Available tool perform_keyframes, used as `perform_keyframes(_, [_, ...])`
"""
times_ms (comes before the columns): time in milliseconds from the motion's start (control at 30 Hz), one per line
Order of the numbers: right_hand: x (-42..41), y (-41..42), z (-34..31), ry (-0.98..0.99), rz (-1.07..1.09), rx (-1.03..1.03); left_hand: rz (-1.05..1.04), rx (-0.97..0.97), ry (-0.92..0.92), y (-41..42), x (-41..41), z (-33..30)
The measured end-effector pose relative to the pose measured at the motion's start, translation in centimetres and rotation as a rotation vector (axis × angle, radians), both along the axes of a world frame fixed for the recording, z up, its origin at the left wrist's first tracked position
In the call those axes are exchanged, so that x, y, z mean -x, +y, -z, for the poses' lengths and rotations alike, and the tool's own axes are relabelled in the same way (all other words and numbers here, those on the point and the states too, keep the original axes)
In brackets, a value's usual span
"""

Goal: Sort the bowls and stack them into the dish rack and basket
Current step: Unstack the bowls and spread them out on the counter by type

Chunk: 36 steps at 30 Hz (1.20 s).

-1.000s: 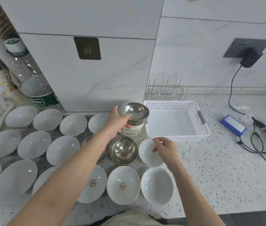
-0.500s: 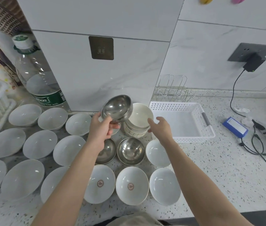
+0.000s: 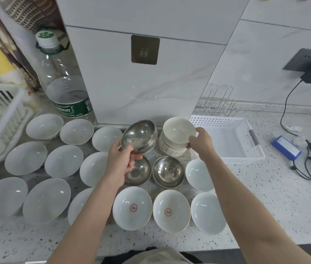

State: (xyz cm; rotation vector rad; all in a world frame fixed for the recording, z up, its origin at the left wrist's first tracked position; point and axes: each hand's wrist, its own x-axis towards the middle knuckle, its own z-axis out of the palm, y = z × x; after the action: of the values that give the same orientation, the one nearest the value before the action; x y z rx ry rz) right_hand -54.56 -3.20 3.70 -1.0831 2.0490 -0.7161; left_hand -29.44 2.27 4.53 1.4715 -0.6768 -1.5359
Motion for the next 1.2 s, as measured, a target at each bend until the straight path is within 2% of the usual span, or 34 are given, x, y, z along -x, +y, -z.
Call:
perform_keyframes(300, [1.3, 5.7, -2.3, -0.323, 0.276, 0.183, 0.108, -0.024, -0.017, 1.4, -0.6, 0.9])
perform_keyframes(533, [5.3, 13.8, -0.7, -0.325, 0.564, 0.216, 0.247, -0.032, -0.042, 2.4, 2.1, 1.4])
perform_keyframes(667, [8.1, 16.6, 1.2, -0.284, 0.642, 0.181, 0.275, -0.036, -0.019, 3.4, 4.5, 1.5])
perform_keyframes(800, [10.6, 17.4, 3.1, -0.189, 0.589, 0.124, 0.232, -0.035, -0.024, 4.6, 7.4, 1.6])
perform_keyframes(1200, [16.8, 16.3, 5.6, -0.149, 0.215, -0.047, -0.061, -0.038, -0.028, 9.1, 17.5, 2.3])
